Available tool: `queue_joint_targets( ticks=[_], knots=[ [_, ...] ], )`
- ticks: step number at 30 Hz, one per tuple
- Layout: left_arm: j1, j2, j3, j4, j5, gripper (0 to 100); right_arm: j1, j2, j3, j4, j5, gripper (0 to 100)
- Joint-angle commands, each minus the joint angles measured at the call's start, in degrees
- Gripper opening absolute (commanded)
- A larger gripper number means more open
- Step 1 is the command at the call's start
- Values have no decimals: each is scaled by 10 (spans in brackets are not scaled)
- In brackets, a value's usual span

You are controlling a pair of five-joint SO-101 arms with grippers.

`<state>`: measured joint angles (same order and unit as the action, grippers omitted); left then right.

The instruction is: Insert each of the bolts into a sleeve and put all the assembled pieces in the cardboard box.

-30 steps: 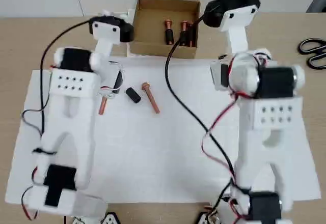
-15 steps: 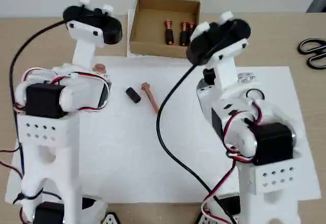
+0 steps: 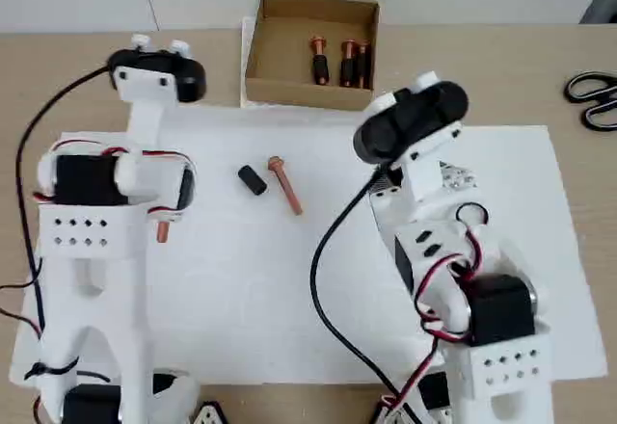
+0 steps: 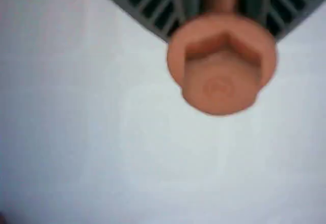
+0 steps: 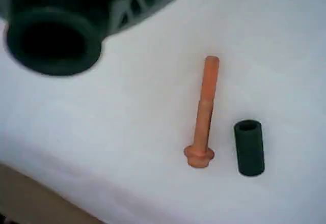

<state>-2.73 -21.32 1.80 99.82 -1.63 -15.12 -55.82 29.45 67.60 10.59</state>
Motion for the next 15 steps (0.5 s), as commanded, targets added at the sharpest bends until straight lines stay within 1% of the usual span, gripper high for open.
queue_joint_targets(
  ticks=[1, 4, 6, 13, 15],
  knots=[
    [-20, -20, -3, 1, 7, 6, -3, -32, -3, -15, -3, 4],
    [-26, -24, -3, -2, 8, 6, -3, -47, -1, -14, -1, 4],
    [-28, -44, -3, -4, 24, 6, -3, -52, 0, -7, -1, 4],
    [-25, -168, 0, -64, 38, 6, -5, -58, 0, 4, -6, 5],
    [-25, -195, 1, -76, 39, 6, -5, -58, 0, 4, -19, 6]
  ],
)
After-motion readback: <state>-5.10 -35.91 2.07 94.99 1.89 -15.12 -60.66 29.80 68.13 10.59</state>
